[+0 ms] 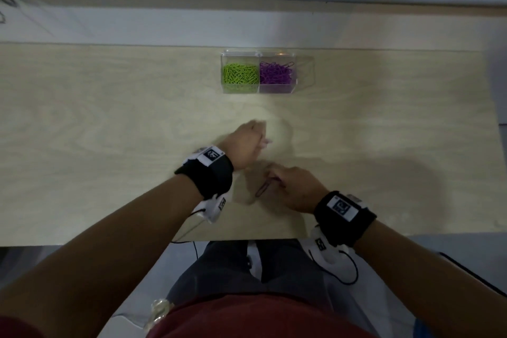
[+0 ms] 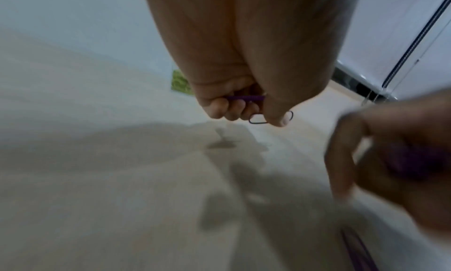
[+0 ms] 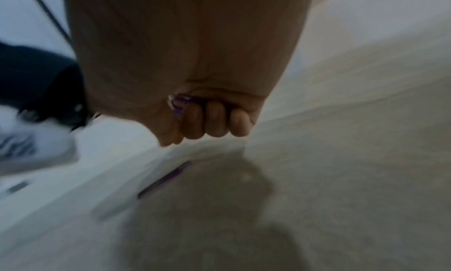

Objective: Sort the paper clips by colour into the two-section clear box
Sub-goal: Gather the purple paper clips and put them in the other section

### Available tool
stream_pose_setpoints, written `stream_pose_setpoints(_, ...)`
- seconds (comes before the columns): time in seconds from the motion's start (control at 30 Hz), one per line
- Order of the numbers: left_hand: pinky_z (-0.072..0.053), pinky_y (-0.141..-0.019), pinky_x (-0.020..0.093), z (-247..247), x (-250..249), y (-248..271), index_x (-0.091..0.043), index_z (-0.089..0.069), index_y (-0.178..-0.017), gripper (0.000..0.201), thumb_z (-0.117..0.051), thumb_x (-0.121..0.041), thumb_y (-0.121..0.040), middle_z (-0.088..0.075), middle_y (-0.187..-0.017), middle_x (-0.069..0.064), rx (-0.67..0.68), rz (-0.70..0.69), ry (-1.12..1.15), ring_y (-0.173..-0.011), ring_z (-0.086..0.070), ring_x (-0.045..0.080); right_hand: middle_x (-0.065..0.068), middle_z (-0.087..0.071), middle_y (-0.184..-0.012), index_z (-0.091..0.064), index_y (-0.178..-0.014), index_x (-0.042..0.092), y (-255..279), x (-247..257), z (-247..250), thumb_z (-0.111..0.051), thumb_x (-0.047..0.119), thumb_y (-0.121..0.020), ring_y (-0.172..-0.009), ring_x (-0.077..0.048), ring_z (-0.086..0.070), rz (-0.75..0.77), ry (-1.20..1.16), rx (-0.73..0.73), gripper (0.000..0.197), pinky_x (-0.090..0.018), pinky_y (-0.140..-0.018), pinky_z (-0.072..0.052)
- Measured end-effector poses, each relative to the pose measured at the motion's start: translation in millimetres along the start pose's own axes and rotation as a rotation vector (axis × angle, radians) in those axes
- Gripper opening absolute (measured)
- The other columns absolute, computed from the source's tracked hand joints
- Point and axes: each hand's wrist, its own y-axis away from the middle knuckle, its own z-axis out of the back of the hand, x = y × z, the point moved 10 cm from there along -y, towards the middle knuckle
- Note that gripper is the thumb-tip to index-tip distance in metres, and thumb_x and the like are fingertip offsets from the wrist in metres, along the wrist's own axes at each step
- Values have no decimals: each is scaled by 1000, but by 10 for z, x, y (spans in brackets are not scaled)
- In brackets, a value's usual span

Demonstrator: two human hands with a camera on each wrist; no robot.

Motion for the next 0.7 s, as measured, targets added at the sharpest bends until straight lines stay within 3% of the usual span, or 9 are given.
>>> stream_pose_setpoints(0.1, -35, -69, 21, 427, -129, -208, 1, -44, -96, 10, -45, -9, -95, -48, -97, 15, -108, -51, 42, -92, -53, 18, -2, -61, -117, -52, -117, 21, -119, 87, -94, -56, 19, -88, -102, -25, -58, 25, 109, 18, 29, -32, -79, -46)
stream_pose_setpoints(0.17, -32, -70, 17, 662, -206, -433, 2, -45, -101, 12, -46, -8, -95, -47, -97, 14, -168, -47, 7, -95, -52, 21, -4, -60, -113, -54, -111, 17, -177, 132, -88, -57, 18, -89, -102, -26, -57, 67, 215, -4, 23, -34, -78, -46)
stream_pose_setpoints(0.3, -37, -90, 37, 861, -209, -906, 1, -40, -122, 33, -49, -9, -92, -47, -124, 19, -154, 55, -132, -114, -44, 34, -13, -54, -114, -52, -110, 6, -162, 193, -130, -56, 22, -91, -107, -32, -51, 97, 386, 12, 25, -39, -77, -42)
stream_pose_setpoints(0.4, -35, -93, 39, 824, -173, -1103, 0, -41, -122, 34, -51, -8, -90, -45, -127, 19, -97, 44, -174, -115, -41, 34, -19, -55, -111, -54, -105, 0, -119, 190, -67, -59, 18, -88, -103, -37, -53, 112, 354, -18, 25, -42, -75, -42)
stream_pose_setpoints(0.47, -34, -95, 38, 832, -102, -1120, -1, -44, -122, 36, -53, -6, -88, -43, -128, 17, -112, 31, -162, -115, -41, 33, -16, -53, -113, -52, -107, 3, -121, 99, 72, -55, 22, -92, -103, -35, -52, 76, 364, -25, 25, -42, -76, -43)
stream_pose_setpoints(0.6, -38, -98, 36, 1127, 237, -833, -5, -51, -119, 38, -56, -2, -82, -44, -126, 15, -417, 66, -17, -113, -42, 30, -16, -51, -106, -49, -101, 5, -292, -91, 774, -46, 24, -96, -95, -34, -51, -8, 238, -166, 21, -42, -75, -40)
stream_pose_setpoints(0.7, -39, -97, 36, 1335, 737, -468, -5, -51, -118, 37, -60, -14, -83, -43, -124, 18, -672, 299, 67, -112, -44, 33, -18, -52, -103, -49, -96, 3, -579, -63, 1471, -50, 15, -93, -93, -33, -50, -17, 205, -364, 12, -38, -72, -36)
